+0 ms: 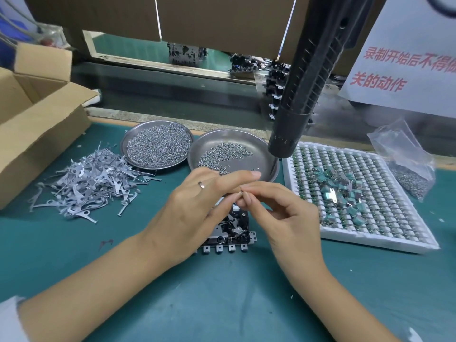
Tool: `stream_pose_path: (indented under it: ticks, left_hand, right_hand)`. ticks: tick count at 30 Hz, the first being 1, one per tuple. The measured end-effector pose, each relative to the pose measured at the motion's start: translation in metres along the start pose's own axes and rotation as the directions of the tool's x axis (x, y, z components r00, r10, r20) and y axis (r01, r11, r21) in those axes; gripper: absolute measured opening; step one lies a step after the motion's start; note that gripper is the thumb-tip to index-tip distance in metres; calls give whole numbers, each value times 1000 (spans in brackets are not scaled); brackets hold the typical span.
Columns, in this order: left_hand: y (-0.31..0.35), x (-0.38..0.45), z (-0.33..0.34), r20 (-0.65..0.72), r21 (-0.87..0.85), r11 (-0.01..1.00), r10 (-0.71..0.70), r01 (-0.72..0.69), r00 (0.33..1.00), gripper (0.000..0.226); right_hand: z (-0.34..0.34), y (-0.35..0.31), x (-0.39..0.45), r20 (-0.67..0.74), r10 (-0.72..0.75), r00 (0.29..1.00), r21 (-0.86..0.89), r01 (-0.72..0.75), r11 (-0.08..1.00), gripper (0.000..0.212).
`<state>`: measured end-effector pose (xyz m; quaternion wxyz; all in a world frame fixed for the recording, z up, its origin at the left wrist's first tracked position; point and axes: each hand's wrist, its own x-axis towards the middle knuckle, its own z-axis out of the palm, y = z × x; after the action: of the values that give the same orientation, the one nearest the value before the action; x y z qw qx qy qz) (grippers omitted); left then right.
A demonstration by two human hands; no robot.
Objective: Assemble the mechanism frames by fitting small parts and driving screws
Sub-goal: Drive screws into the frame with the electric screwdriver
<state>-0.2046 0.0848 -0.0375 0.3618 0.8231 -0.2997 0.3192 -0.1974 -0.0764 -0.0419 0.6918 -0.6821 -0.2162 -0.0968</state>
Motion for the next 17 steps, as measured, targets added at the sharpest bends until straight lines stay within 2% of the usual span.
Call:
stream_pose_path:
  ticks: [5,11,17]
  left_hand:
    - [-2,-1,-1,-6,-12,1000,-17,17,1000,44]
    - [2,-2,5,-36,-8,1000,-28,27,999,45]
    - [8,-2,9,-91,32,999,-37,40,995,47]
  right_hand:
    - [2,1,0,-12,27,1000,16,-27,1000,16]
    - [10,2,-4,-86,-137,987,-184,120,976,19]
    - [12,1,-7,-112,-70,991,-63,63,996,19]
